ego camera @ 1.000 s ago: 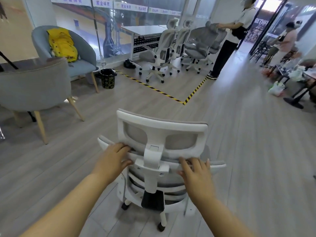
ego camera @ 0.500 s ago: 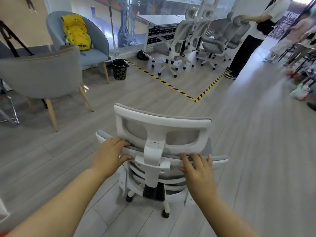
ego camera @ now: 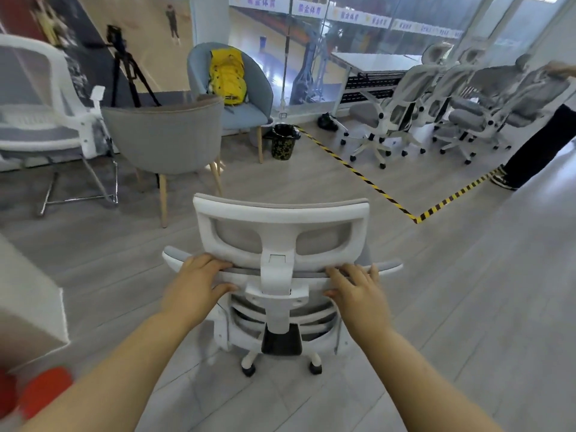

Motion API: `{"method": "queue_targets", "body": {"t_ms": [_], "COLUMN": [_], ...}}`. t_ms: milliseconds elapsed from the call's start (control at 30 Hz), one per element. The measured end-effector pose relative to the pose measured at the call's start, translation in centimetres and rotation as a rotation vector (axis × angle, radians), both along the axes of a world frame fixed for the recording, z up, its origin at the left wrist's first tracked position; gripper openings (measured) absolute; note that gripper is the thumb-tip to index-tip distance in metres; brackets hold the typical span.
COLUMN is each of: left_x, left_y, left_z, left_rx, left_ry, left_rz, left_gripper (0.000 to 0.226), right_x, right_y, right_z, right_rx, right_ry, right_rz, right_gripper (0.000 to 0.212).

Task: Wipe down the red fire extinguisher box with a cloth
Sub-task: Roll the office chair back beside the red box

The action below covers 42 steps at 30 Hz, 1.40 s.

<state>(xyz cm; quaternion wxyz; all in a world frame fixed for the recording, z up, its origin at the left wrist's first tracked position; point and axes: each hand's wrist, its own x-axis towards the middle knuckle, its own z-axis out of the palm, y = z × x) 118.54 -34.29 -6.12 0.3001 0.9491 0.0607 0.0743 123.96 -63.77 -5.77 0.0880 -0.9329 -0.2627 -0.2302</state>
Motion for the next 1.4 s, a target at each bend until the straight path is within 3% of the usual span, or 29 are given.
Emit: {"method": "queue_targets", "body": {"t_ms": [533,1400], "left_x": [-2.1,-3.5], "left_y": [12.1,40.9], "left_z": [0.5,2.0], "left_rx": [0.005,0.002], "left_ry": [0.048,0.081], "left_rz": [0.357,0.498], "left_gripper": [0.033,0.038], "right_x": [6.8,8.6], "right_y": [15.9,47.6], "right_z": [0.2,0.5], "right_rx": [0.044,0.057], "right_ry": [0.049,0.141], "right_rz": [0.300,0.434], "right_gripper": [0.040,0.038]}}
